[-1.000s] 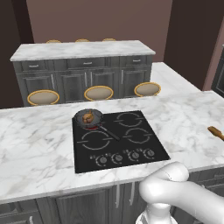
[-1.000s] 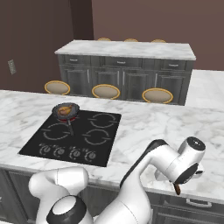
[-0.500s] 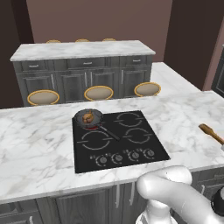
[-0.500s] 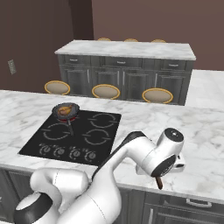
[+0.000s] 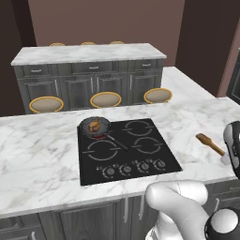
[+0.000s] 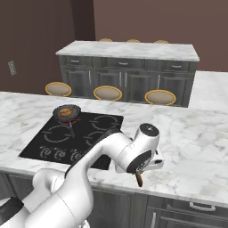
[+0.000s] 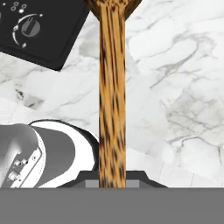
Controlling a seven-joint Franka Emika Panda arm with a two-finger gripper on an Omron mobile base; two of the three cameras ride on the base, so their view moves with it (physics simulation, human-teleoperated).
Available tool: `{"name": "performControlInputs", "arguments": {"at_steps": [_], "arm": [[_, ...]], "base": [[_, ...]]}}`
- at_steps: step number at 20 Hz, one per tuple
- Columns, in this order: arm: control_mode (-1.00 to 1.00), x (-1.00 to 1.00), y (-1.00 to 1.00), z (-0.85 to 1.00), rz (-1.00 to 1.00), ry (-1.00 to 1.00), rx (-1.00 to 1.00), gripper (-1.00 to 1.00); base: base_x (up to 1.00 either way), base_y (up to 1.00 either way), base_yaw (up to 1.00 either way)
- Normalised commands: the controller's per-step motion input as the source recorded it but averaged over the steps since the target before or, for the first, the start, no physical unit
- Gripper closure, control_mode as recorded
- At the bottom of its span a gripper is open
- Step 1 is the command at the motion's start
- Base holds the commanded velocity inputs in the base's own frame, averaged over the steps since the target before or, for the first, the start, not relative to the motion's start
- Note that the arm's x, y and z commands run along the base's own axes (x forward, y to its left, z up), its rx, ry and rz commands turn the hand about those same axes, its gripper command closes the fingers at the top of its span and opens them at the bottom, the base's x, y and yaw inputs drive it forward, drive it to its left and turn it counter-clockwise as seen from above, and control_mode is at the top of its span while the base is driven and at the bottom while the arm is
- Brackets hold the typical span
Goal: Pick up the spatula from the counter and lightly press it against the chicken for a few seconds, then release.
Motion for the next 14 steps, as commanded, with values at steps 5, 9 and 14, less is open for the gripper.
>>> {"name": "performControlInputs", "arguments": {"at_steps": [5,9,14], "arm": [[-1.00,0.12,0.68,0.00,0.10,0.01,0.00,1.00],[-1.00,0.13,0.43,0.18,0.08,-0.02,-0.02,1.00],[-1.00,0.13,0.26,0.38,0.11,-0.07,-0.04,1.00]], "base": [[0.00,0.00,0.00],[0.00,0.00,0.00],[0.00,0.00,0.00]]}}
